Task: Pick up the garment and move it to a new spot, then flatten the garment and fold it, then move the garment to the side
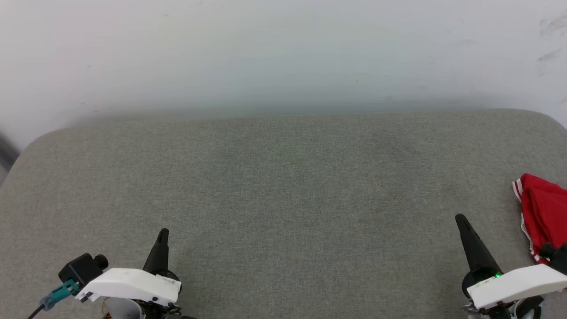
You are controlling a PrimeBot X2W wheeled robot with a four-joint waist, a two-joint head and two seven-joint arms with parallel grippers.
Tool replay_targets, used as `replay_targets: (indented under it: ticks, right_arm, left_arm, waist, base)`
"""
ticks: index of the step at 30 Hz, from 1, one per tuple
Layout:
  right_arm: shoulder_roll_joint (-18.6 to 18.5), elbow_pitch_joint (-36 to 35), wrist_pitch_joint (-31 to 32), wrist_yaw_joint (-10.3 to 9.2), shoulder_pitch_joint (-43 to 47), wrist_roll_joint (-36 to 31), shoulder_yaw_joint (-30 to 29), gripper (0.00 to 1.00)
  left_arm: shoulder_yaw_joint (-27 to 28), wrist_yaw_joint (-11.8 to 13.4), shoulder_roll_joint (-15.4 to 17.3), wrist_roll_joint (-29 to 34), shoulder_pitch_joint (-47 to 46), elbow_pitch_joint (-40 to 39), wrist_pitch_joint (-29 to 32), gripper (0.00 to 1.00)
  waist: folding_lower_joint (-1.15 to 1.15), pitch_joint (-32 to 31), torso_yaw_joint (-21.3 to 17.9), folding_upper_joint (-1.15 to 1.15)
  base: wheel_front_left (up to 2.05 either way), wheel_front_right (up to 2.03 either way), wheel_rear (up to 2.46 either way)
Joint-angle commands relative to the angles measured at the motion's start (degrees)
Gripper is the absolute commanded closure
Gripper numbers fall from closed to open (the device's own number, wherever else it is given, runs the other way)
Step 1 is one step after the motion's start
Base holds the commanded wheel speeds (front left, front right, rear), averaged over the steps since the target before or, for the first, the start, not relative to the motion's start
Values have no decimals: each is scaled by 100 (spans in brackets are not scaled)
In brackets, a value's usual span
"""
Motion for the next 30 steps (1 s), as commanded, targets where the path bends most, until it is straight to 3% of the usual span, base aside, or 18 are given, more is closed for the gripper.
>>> replay_targets:
  ticks: [1, 30]
  right_arm:
    - [-48, -18, -28, 1, -170, 178, -10, 100]
    - [-42, 527, -75, 1, -470, 1976, -102, 100]
  left_arm:
    - [89, -49, 5, -128, -173, -44, 28, 100]
    - [624, -428, -328, -1483, -262, 60, 452, 100]
  waist:
    - [0, 0, 1, 0]
    - [0, 4, 20, 0]
  base:
    - [0, 0, 0]
    - [0, 0, 0]
